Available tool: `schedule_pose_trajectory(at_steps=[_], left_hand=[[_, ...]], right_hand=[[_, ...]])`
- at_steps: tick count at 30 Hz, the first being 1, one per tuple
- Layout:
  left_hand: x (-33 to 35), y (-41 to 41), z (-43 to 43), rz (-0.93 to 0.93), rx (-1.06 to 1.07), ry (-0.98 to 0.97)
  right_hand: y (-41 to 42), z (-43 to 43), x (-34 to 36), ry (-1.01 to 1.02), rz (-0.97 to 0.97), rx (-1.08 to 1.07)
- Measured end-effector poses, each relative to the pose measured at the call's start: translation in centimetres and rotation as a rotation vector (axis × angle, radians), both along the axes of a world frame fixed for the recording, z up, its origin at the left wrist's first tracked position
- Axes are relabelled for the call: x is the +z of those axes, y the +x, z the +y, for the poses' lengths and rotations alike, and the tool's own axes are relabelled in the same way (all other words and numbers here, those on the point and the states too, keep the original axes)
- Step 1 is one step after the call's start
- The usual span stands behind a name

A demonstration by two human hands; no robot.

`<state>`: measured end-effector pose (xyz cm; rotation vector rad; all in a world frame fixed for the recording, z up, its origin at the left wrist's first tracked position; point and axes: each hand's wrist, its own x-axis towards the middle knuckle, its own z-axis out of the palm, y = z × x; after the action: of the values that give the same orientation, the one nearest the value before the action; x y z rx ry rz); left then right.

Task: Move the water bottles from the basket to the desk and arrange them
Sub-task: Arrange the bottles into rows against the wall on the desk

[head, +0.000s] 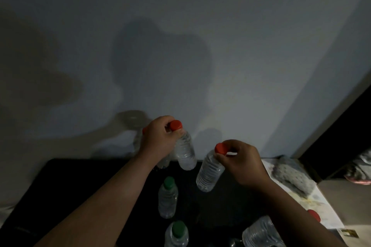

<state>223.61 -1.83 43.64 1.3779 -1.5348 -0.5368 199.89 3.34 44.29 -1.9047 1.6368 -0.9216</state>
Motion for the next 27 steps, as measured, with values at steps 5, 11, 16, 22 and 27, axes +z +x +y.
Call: schedule_pose_trajectory(at_steps=[5,11,16,22,27], left_hand=[[-1.8,0.8,-2.5,-0.008,0.023,0.079],[-5.2,1.2,-5.2,-0.119,0.009,0.143],[-7.1,0.4,-6.6,-0.166,-0.013,0.144],[-8.9,-0.3,-8.0,-0.295,-0.047,0.189],[-10.2,-1.3,-8.8,-0.354,-0.014,0.211]], right_hand=[[0.1,-3.4,-1.7,0.042,0.033,0.008],[0.4,-7.1,-4.2,0.077,0.049,0.048],[0.8,-9.4,-6.3,0.058,0.101,0.106],[1.5,-11.8,-8.2,0.073,0.111,0.11],[1.7,-13.7,-9.5,0.081,0.136,0.144]])
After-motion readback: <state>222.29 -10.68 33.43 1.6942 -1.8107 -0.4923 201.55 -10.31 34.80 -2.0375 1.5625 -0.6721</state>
